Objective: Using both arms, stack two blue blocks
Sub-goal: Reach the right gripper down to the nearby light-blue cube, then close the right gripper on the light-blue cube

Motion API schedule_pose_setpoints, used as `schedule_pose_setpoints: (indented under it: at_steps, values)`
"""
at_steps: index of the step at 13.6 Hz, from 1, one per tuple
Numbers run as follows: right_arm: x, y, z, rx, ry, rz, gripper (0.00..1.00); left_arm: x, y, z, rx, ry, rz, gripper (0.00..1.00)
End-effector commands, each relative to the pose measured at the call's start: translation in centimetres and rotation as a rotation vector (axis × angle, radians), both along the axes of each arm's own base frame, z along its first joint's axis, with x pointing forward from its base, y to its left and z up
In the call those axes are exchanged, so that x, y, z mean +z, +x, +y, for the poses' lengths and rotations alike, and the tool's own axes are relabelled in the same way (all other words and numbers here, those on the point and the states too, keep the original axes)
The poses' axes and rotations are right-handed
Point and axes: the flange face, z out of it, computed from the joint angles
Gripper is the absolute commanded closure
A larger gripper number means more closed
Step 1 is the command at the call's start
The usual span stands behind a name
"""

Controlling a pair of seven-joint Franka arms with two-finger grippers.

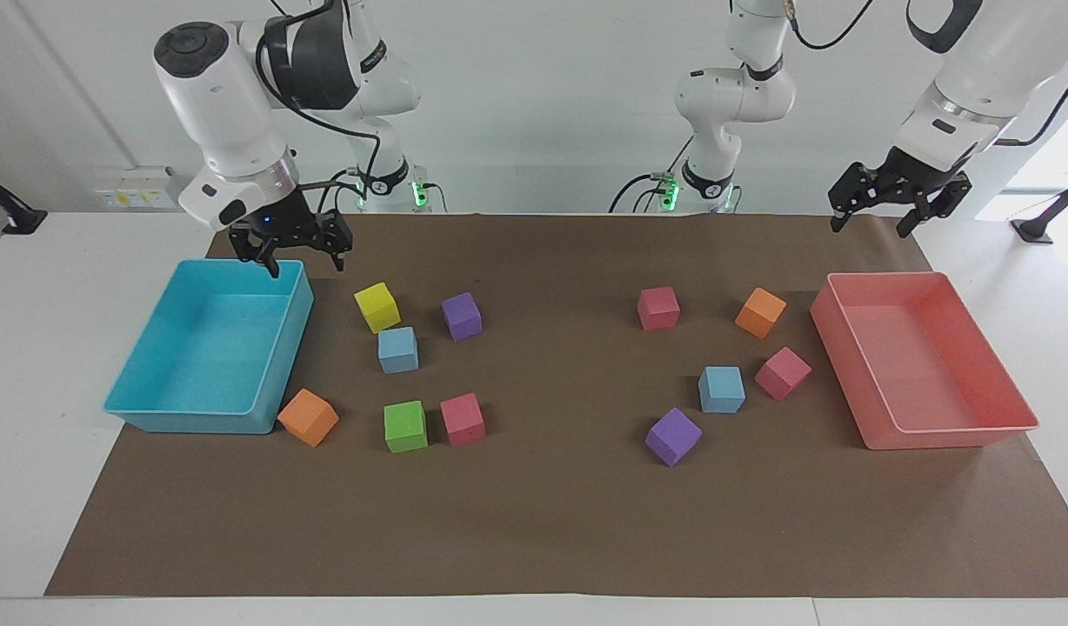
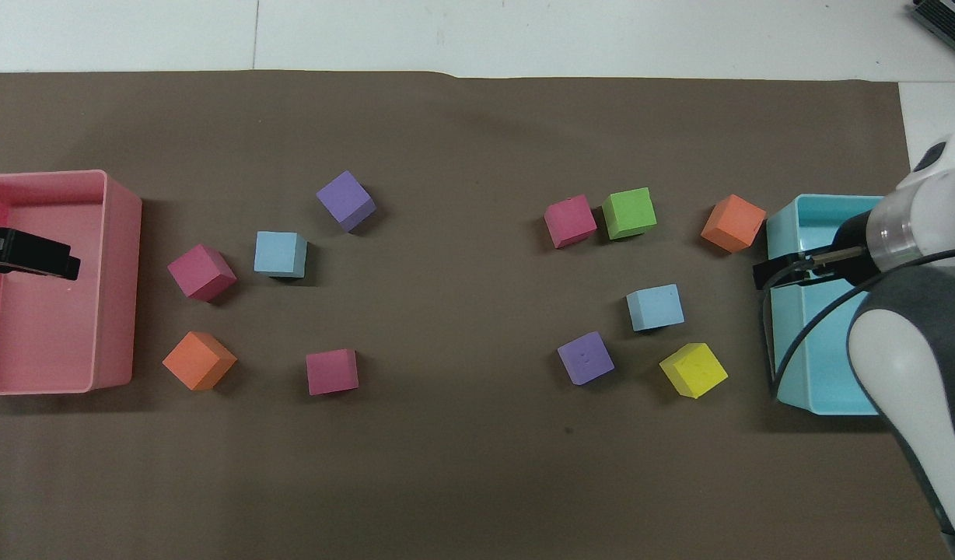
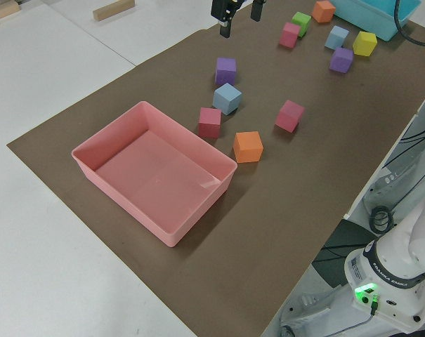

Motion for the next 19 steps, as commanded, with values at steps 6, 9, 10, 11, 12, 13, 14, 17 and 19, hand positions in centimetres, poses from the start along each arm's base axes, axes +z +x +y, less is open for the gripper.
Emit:
schedule_pose_setpoints:
  at_steps: [6,9,10,11,12,13,14,17,19]
  values:
    - [-9.9,-0.9,5.1,0.048,0.041,-0.005,0.00,0.5,-0.6,-0.1,-0.014,-0.016,-0.005,0.00]
    - [-13.2,-1.4,5.5,0.038,0.061,0.004,0.00,0.4,-0.7,-0.7,-0.022,-0.016,-0.002,0.00]
    - [-14.5,-1.7,6.0,0.047,0.060,-0.010,0.00,0.4,-0.7,-0.8,-0.023,-0.016,-0.002,0.00]
    - [-15.7,-1.8,6.3,0.046,0.059,-0.014,0.00,0.4,-0.6,-0.8,-0.026,-0.016,-0.005,0.00]
    - [-16.5,-1.7,6.4,0.040,0.062,-0.014,0.00,0.4,-0.6,-0.5,-0.023,-0.013,-0.005,0.00]
    - [-17.4,-1.7,6.5,0.025,0.079,-0.001,0.00,0.4,-0.6,0.1,-0.014,-0.013,-0.009,0.00]
    - [-17.9,-1.7,6.6,0.023,0.083,0.002,0.00,0.5,-0.5,0.7,-0.005,-0.014,-0.015,0.00]
    - [-19.8,-2.0,6.7,0.031,0.078,0.000,0.00,0.4,-0.4,1.1,0.006,-0.010,-0.015,0.00]
    - [-20.9,-2.2,6.7,0.019,0.076,0.008,0.00,0.4,-0.4,0.3,-0.004,-0.011,-0.018,0.00]
